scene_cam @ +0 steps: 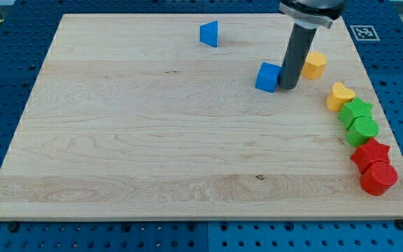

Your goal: Push the blue cube parallel to the left of the yellow hexagon

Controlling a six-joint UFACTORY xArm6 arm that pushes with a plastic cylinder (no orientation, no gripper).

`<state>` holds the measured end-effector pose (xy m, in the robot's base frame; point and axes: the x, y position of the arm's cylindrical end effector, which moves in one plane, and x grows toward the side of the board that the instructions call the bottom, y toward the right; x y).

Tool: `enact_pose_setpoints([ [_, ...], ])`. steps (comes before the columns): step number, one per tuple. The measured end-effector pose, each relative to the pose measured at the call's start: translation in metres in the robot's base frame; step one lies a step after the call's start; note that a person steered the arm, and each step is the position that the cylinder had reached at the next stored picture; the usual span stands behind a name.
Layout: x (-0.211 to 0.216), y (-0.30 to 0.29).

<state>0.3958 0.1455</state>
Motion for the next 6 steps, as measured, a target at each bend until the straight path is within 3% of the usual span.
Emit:
enact_pose_setpoints([
  [1, 0.02, 0.01],
  [2, 0.025, -0.024],
  [4, -0.038, -0.059],
  [6, -0.013, -0.048],
])
